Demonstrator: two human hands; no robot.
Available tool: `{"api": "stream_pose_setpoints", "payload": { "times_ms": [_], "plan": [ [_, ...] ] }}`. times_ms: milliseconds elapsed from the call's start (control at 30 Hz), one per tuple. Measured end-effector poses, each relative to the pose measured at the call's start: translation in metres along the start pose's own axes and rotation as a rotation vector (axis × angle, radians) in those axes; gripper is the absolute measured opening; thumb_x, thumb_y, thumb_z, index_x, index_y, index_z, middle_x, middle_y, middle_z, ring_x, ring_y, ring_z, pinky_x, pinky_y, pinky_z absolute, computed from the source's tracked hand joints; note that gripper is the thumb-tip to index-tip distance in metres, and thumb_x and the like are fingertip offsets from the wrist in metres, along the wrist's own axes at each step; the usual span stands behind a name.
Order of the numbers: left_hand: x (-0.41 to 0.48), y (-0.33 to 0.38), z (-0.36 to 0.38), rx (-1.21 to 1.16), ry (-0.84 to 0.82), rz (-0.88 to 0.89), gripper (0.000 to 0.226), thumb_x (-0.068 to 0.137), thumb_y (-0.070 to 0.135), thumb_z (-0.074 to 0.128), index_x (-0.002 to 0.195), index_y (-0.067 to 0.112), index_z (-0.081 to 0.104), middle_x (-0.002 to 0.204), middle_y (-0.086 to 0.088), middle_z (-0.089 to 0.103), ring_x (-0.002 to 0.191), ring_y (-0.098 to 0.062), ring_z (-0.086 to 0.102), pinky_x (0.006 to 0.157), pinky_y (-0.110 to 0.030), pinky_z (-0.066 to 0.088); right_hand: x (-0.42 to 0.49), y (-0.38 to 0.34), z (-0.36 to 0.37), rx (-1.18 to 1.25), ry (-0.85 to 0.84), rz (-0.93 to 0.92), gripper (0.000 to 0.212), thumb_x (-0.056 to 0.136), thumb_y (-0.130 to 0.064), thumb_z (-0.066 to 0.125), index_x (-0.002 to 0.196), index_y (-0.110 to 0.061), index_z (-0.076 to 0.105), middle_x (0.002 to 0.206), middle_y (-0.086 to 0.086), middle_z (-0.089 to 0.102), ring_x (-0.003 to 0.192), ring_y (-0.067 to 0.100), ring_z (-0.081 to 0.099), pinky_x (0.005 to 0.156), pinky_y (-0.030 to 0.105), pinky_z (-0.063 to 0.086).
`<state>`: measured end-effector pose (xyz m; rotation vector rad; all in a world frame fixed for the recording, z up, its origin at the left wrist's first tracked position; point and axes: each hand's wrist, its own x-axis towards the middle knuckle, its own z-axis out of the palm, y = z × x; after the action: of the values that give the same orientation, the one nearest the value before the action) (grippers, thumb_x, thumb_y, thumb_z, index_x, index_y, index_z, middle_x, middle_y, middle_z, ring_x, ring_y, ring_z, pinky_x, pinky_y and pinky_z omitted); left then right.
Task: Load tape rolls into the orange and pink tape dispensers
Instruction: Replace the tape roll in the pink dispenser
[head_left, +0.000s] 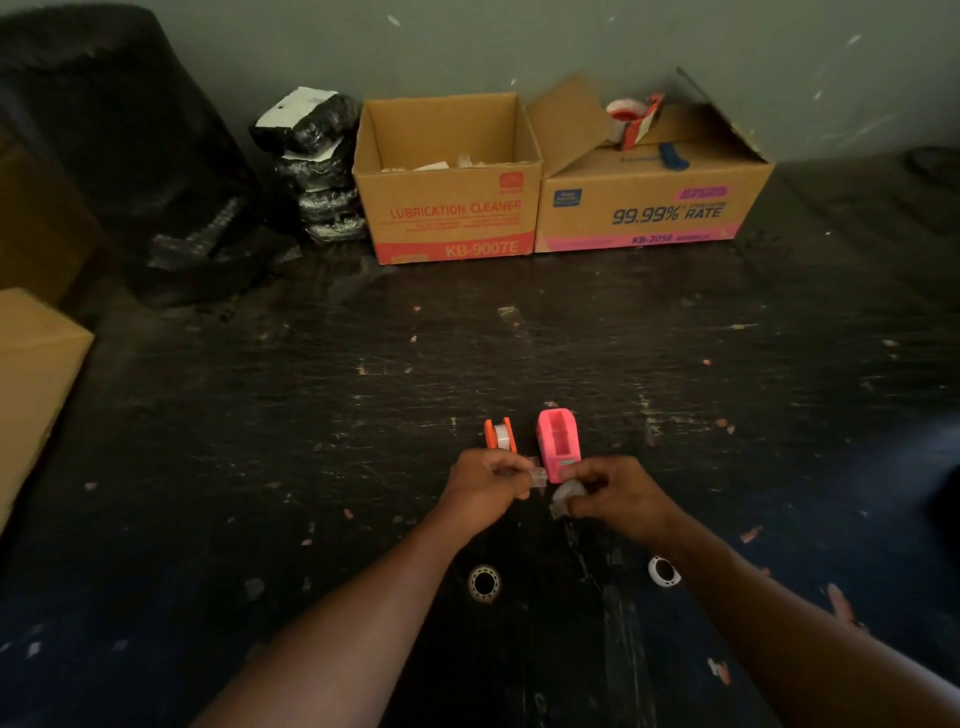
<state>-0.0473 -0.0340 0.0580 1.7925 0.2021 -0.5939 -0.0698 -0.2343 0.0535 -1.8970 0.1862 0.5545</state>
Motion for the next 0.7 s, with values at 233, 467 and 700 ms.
{"api": "stream_pose_setpoints", "payload": {
  "times_ms": [233, 467, 700],
  "plan": [
    [-0.005, 0.003, 0.000, 0.011, -0.040, 0.014, 0.014, 0.092, 0.014, 0.072, 0.096, 0.027, 0.073, 0.110, 0.002, 0.075, 0.092, -0.011, 0.075, 0.063, -0.013, 0.051, 0.004, 0.003, -0.003, 0.120, 0.007, 0.052, 0.054, 0.069, 0.004, 0.087, 0.113, -0.017, 0.062, 0.111, 0.012, 0.072, 0.101, 0.029, 0.074, 0.081, 0.044, 0.064],
    [-0.008, 0.002, 0.002, 0.021, -0.087, 0.028, 0.015, 0.092, 0.015, 0.071, 0.096, 0.030, 0.073, 0.106, 0.008, 0.074, 0.093, -0.008, 0.073, 0.064, -0.013, 0.051, 0.005, 0.003, 0.001, 0.065, 0.037, -0.082, 0.038, 0.072, 0.004, 0.085, 0.101, -0.017, 0.072, 0.107, 0.006, 0.075, 0.101, 0.020, 0.075, 0.090, 0.047, 0.063],
    [-0.002, -0.005, 0.005, 0.051, -0.073, 0.046, 0.016, 0.092, 0.014, 0.072, 0.103, 0.025, 0.076, 0.097, 0.005, 0.078, 0.089, -0.010, 0.075, 0.073, -0.020, 0.052, 0.011, 0.012, 0.008, 0.129, 0.096, -0.098, 0.039, 0.066, 0.003, 0.089, 0.096, -0.017, 0.075, 0.105, 0.010, 0.076, 0.103, 0.029, 0.074, 0.090, 0.056, 0.061]
  ]
}}
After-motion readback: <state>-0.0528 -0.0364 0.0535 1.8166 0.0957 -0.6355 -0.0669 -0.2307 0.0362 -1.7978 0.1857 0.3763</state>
